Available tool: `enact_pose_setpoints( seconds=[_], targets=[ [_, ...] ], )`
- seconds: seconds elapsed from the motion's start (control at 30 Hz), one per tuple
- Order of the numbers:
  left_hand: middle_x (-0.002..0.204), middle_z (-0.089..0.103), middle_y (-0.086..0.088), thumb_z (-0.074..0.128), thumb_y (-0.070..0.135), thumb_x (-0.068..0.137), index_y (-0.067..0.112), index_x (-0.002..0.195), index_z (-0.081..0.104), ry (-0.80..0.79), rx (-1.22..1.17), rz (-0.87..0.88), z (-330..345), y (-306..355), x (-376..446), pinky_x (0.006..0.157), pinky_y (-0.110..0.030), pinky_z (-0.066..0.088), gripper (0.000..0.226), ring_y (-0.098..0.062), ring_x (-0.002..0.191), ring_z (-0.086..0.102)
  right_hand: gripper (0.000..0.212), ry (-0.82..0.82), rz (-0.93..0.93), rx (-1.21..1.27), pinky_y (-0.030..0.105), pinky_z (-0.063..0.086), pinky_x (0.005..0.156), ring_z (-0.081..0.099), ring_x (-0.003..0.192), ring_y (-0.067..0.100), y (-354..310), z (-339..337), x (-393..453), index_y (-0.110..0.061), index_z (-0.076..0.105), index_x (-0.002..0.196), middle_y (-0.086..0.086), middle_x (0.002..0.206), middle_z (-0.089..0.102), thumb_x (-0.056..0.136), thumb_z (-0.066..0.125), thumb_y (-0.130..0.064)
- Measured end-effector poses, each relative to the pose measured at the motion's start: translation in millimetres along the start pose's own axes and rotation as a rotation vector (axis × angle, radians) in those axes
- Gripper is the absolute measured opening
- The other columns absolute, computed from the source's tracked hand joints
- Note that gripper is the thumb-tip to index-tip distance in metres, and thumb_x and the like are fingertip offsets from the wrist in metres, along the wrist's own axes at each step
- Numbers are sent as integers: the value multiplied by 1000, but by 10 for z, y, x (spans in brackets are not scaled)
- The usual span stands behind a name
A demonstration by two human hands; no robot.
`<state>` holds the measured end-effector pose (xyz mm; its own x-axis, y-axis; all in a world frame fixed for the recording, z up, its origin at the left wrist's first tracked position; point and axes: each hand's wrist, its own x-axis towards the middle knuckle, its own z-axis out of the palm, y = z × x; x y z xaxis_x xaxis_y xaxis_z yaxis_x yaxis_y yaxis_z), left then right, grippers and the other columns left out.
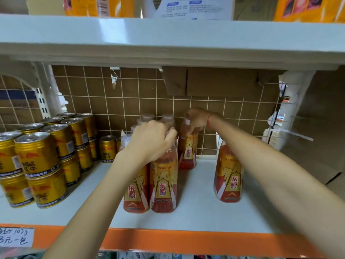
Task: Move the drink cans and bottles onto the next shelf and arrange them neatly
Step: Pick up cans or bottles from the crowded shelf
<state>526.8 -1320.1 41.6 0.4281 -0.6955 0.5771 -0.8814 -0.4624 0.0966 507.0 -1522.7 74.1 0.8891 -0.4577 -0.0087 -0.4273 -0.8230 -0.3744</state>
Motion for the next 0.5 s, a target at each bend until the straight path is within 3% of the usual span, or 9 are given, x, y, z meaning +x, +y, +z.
enact_pose_setpoints(
  seconds=[0.2, 0.3, 0.43, 0.5],
  targets=[
    [88, 59, -1, 31, 35, 97, 17, 95, 65, 2, -7, 43, 52, -54, -20, 64, -29, 31, 39, -17, 74, 47, 46, 0, 65, -1, 42, 57, 82, 64, 95, 31, -86, 5, 292, -7, 59, 118, 16, 114, 62, 75, 73, -3],
    [92, 62, -1, 31, 35, 97, 17, 93, 65, 13, -6, 58, 85, -64, -7, 65, -30, 33, 38, -20, 80, 55, 43, -5, 72, -3, 42, 57, 81, 66, 94, 32, -82, 10, 349, -5, 61, 115, 17, 113, 63, 74, 74, -2],
    [79, 51, 2, 32, 34, 96, 21, 78, 54, -1, -23, 48, 78, -42, 5, 64, -30, 30, 31, -17, 71, 45, 46, 21, 63, -10, 42, 57, 83, 65, 96, 32, -63, 30, 339, -4, 59, 120, 16, 113, 63, 76, 73, -5],
    [79, 51, 3, 29, 36, 96, 20, 79, 54, 6, -23, 52, 100, -51, 9, 65, -30, 32, 34, -19, 74, 48, 48, 23, 56, -25, 42, 57, 83, 64, 98, 32, -57, 37, 347, -4, 58, 122, 17, 115, 62, 76, 73, -6]
  ],
)
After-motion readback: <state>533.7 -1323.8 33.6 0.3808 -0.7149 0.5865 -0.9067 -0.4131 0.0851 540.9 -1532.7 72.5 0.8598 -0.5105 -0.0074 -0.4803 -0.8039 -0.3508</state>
